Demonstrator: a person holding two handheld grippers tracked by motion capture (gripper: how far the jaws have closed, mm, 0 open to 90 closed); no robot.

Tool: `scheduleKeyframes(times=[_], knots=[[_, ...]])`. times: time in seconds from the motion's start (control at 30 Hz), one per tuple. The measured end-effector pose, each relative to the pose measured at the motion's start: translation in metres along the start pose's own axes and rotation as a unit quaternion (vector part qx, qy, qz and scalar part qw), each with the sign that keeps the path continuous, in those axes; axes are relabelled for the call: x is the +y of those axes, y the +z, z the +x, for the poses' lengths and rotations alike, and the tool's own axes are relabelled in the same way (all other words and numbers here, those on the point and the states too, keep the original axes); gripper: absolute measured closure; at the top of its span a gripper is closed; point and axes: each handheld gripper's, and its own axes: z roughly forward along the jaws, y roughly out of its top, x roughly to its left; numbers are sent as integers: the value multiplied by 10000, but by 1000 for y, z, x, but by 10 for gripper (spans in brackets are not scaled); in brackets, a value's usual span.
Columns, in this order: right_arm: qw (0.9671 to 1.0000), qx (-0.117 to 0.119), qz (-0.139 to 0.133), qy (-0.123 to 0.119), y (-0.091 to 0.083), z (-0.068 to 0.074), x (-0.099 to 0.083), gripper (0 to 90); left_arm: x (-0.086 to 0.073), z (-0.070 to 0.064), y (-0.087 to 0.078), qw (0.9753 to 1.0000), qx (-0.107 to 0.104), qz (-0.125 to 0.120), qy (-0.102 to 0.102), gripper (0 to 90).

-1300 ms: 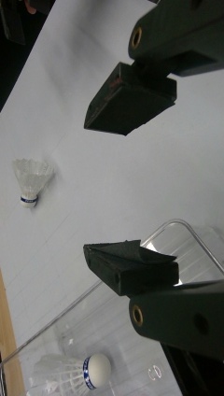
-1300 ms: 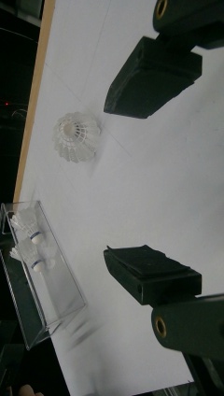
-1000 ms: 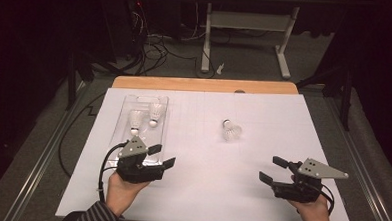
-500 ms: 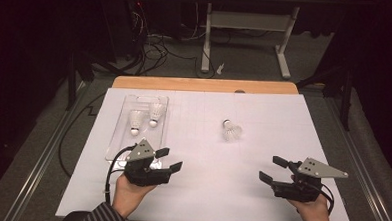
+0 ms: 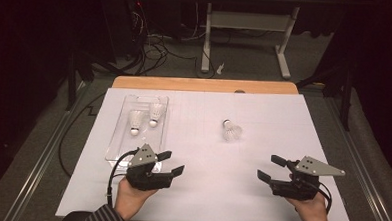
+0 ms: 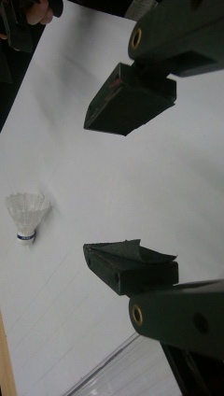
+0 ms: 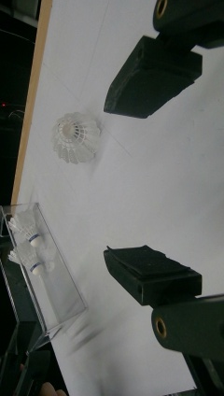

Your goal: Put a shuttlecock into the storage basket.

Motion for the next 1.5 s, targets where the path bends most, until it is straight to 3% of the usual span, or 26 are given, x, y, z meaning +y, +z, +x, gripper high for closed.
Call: scheduleKeyframes(times=[0.07,0.1,0.13,0.17,0.3,0.33,0.37,0.4,0.43,0.77,0.8,0.83,0.87,1.03,1.07,1.1,1.5], knots=[[10000,7,-8,0,0,0,0,257,-1,-1,0,10000,1,-38,-41,358],[10000,10,-9,-6,0,0,0,257,-1,-10,8,9953,-21,-621,-737,358],[10000,17,-10,-12,0,0,0,257,-1,-10,8,9953,-18,-621,-743,358],[10000,18,-3,-21,0,0,0,257,-2,-2,1,9999,1,-65,-88,358],[10000,15,-50,0,-1,0,1,256,-2,-1,1,10000,-9,-46,-49,358],[10000,3,-58,23,-1,0,1,255,-1,-10,8,9951,-37,-641,-752,359],[10000,3,-61,46,-1,0,1,253,-2,-1,1,9999,-13,-59,-82,359],[10000,4,-65,65,0,-1,1,252,-1,-9,8,9951,-33,-630,-758,359],[9999,16,-70,88,0,-1,1,251,-2,0,1,9999,-13,-49,-89,359],[9996,-43,-260,93,-3,2,6,232,-2,0,1,10000,4,-52,-75,359],[9995,-52,-282,99,-3,2,7,229,-2,-9,8,9951,-21,-635,-752,359],[9995,-67,-290,104,-3,2,7,225,-2,-9,8,9951,-18,-632,-754,359],[9995,-82,-288,102,-3,2,8,220,-2,0,1,10000,-1,-45,-77,359],[9992,-102,-364,106,-1,4,12,210,-2,0,1,9999,6,-54,-84,359],[9991,-103,-396,102,0,4,13,208,-2,-8,8,9960,-13,-570,-687,359],[9991,-104,-408,103,1,4,15,208,-2,0,1,9999,7,-67,-93,359],[9985,-1,-537,139,15,9,22,186,-3,2,1,10000,45,-21,-33,360]])
